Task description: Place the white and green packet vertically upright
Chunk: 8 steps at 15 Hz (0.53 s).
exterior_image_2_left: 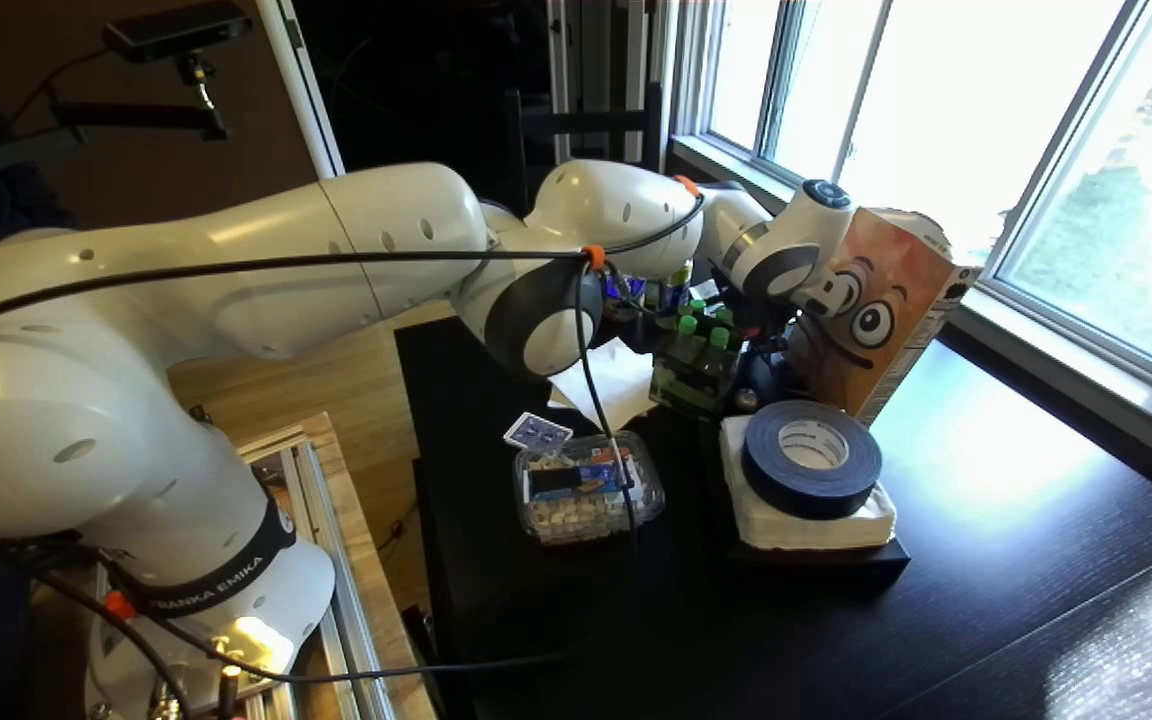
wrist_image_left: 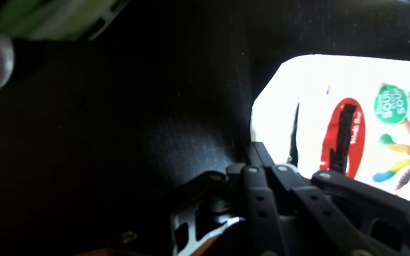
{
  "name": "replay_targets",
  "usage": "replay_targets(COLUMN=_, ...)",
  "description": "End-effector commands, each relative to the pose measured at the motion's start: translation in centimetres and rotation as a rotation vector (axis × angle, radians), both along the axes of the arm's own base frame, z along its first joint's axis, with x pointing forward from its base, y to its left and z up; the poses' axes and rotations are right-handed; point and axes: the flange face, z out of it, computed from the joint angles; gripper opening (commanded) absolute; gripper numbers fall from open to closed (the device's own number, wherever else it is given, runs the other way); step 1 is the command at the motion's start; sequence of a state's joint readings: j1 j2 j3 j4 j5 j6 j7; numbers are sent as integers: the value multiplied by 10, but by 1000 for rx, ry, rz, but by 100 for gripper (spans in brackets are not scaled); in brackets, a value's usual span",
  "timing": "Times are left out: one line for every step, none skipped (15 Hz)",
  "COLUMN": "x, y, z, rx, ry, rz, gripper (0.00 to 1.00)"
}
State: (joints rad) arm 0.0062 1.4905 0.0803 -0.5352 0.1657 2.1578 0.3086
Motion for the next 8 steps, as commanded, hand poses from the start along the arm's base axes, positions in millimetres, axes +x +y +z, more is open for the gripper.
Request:
replay_targets(x=1, y=2, z=-2, rx=33, ry=-19, rz=4, gripper=0)
replay_targets(x=3, y=6, z=6, rx=50, ry=-27, rz=9, gripper=0)
replay_targets(x=7, y=14, z=20, rx=64, ry=-49, rz=30, gripper=0)
replay_targets(x=10, y=22, z=35, rx=56, ry=-73, rz=59, gripper=0)
replay_targets(x=14, y=28, z=51, rx=51, ry=-98, rz=86, gripper=0)
replay_targets(x=17, y=34, z=67, rx=46, ry=-119, rz=105, gripper=0)
replay_targets(x=19, y=39, z=83, rx=41, ry=-145, rz=118, gripper=0)
replay_targets(x=23, y=44, z=98, rx=41, ry=-167, rz=131, gripper=0)
